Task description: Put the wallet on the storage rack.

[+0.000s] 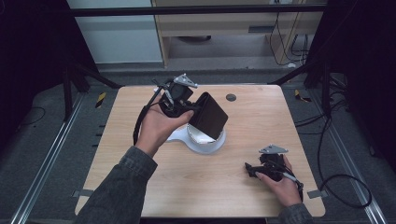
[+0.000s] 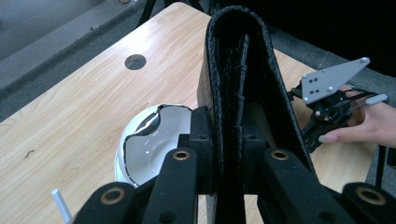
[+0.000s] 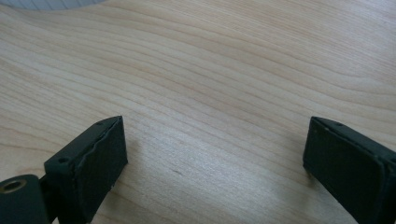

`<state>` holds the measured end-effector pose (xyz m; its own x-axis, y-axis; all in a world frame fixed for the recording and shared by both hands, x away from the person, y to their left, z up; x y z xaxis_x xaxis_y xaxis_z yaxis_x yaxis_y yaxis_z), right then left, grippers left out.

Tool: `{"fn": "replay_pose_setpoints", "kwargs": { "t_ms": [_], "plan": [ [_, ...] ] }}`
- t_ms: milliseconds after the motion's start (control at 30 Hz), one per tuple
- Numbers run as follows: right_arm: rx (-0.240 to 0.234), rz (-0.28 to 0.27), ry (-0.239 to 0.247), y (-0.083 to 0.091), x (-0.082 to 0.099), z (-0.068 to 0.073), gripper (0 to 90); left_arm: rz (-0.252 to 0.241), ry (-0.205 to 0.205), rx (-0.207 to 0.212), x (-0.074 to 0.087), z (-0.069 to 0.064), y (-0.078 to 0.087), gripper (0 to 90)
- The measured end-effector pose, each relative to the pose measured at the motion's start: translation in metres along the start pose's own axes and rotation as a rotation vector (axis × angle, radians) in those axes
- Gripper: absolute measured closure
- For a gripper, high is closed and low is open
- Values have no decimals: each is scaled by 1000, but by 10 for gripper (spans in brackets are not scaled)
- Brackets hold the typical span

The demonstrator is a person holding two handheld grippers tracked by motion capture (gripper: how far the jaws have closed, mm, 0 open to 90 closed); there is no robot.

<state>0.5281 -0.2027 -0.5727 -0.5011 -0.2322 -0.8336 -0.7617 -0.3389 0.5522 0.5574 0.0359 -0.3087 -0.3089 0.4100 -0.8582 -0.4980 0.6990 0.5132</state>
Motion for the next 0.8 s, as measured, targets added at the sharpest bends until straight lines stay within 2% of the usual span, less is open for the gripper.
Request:
{"fn": "replay_pose_setpoints", "kwargs": {
  "t_ms": [167,467,800],
  "plan": [
    [4,-20,0,-1,1,-1,48,4,4,-17,3,5,-1,805],
    [4,-22,-3,-1,1,-1,41,7,18,-44,10,15,-4,805],
    [4,-24,-5,-1,1,-1,41,44,49,-55,33,27,-24,804]
  ]
}}
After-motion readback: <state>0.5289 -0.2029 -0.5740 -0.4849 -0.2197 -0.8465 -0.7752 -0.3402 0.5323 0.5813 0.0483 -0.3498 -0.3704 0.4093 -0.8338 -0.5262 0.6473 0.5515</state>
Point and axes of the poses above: each handheld gripper's, and its own axes: y roughly backward along the jaws, x roughly out of its underside, z roughly to its left, the point moved 9 cm from there along -y, roughly forward along the jaws, and after that the axes turned 11 degrees about -z, right-handed, at the moved point
